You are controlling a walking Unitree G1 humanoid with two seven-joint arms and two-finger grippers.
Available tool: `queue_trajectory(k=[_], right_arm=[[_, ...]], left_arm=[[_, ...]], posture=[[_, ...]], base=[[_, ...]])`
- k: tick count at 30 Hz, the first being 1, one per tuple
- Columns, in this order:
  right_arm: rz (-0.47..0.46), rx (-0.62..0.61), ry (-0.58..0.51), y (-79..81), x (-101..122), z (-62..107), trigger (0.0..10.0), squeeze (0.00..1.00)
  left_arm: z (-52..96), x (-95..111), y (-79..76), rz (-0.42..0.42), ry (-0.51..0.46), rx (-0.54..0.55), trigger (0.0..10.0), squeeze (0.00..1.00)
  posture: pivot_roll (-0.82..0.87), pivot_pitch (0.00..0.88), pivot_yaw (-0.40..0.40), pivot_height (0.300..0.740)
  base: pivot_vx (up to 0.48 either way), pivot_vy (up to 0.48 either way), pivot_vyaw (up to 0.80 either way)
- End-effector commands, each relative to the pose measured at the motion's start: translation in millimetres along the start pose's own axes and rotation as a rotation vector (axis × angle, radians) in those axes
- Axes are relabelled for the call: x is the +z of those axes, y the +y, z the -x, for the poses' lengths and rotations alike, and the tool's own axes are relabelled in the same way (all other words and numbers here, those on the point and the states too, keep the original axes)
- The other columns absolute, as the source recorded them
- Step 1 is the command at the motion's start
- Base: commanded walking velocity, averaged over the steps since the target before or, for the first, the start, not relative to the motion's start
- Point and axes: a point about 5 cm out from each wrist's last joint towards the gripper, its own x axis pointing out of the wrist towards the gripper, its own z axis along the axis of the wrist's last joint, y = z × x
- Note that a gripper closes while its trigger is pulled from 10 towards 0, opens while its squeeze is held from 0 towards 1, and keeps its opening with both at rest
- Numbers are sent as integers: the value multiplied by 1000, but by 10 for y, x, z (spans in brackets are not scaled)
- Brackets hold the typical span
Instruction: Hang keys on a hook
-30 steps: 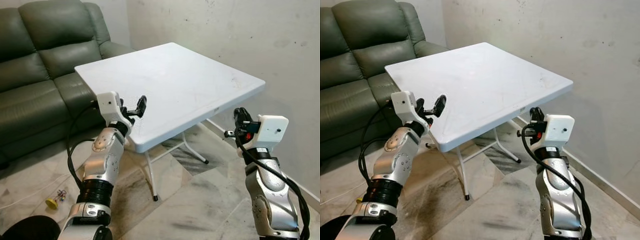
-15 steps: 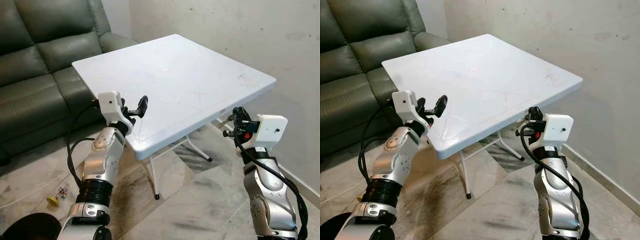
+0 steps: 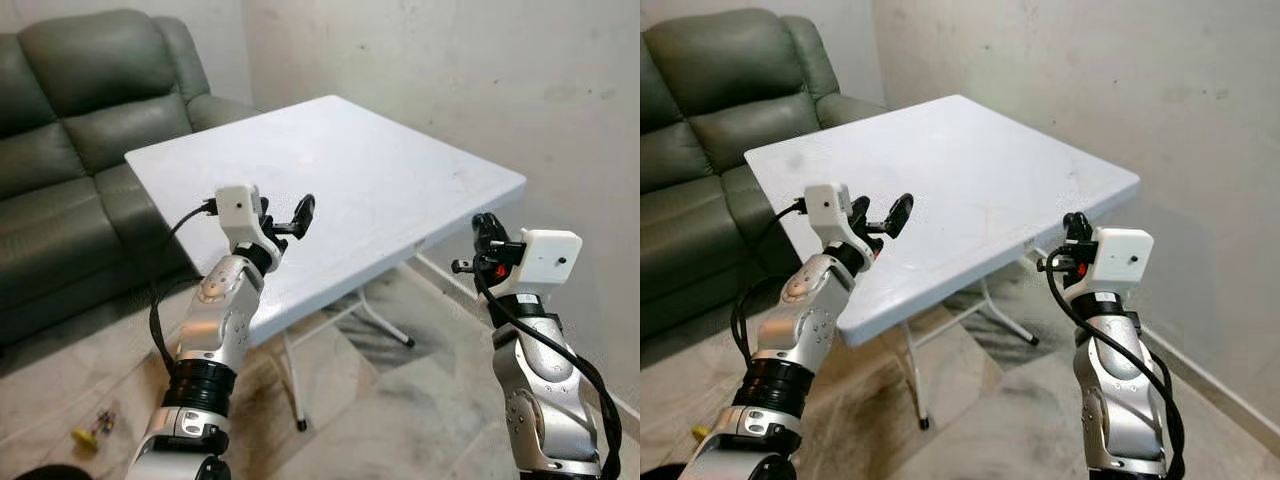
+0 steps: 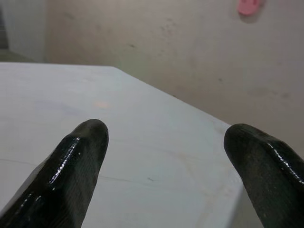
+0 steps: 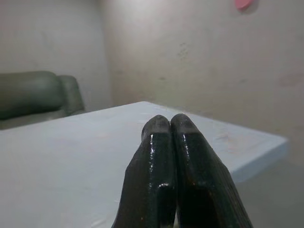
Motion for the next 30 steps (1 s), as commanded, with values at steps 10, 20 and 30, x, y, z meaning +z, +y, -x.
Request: queue_trajectory(k=[10,20,30], right_arm=[[-6,12,-13,32,39,-3,10000,0],[-7,4,29,26,-15,-28,10000,0],[-2,-1,35,32,-13,-42,10000,0]], left_arm=[[25,18,33,-1,-1,9,10000,0],[19,26,27,-5,0,7,10000,0],[13,36,25,-3,0,8,10000,0]], posture=[[16,7,36,740],[24,7,33,740],[27,20,33,740]], base=[[401,0,0],[403,0,-343],[400,0,-731]])
